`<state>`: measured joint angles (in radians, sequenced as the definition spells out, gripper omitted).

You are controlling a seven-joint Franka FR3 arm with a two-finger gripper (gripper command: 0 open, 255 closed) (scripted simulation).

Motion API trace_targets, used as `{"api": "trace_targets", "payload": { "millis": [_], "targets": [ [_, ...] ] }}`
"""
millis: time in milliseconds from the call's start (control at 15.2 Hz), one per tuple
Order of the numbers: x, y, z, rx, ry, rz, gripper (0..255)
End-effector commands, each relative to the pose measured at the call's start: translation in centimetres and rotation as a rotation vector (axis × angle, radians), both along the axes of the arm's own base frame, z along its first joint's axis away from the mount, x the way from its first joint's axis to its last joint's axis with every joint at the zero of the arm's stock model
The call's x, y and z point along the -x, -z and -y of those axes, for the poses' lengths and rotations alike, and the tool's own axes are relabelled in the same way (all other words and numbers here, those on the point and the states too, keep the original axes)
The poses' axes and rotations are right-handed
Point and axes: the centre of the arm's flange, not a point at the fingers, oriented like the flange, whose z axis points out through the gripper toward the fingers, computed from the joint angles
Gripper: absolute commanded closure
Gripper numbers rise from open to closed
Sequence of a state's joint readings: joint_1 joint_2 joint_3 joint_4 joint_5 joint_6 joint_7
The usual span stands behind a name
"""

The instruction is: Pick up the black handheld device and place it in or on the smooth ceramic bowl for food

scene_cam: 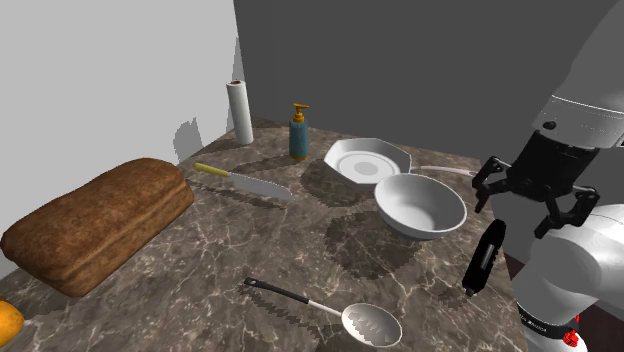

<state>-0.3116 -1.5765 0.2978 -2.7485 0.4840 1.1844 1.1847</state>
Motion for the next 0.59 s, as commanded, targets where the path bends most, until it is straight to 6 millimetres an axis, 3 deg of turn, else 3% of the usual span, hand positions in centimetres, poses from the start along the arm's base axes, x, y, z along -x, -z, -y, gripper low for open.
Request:
{"api": "trace_targets", "payload": {
  "millis": [0, 528],
  "targets": [
    [0.2, 0.9, -1.0, -0.015, 0.063, -0.004, 0],
    [0.1, 4.4, -1.6, -0.015, 0.063, -0.004, 0]
  ]
}}
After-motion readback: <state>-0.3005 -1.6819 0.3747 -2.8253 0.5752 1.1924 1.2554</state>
